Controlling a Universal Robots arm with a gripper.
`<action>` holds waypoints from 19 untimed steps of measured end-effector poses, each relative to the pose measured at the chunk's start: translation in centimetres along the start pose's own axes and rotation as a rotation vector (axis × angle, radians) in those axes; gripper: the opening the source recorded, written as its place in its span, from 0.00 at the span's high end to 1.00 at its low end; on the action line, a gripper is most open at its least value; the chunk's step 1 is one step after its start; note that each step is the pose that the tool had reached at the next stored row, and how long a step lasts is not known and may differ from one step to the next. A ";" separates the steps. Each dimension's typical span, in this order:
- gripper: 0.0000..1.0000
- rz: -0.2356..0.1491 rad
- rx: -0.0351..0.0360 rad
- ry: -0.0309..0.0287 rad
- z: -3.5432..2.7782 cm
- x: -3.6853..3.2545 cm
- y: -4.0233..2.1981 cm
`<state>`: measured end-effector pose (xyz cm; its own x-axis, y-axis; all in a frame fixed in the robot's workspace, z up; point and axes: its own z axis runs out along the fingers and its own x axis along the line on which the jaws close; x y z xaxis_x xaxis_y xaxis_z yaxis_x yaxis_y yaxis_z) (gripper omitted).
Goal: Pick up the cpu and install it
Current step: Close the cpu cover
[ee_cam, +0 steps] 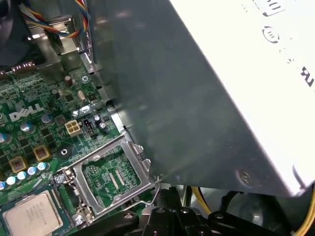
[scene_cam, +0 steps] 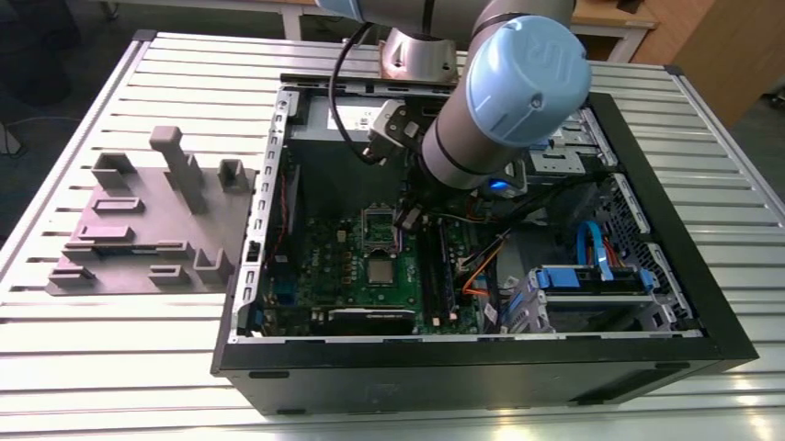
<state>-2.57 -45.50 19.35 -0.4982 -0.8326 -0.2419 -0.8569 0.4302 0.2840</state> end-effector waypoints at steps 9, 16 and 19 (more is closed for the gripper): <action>0.89 0.005 0.0172 0.0299 -0.17 -0.02 0.05; 0.89 0.006 0.0212 0.0367 -0.67 -0.13 0.26; 0.89 0.007 0.0243 0.0422 -0.87 -0.17 0.34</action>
<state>-2.66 -45.52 20.29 -0.4982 -0.8435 -0.2006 -0.8569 0.4436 0.2627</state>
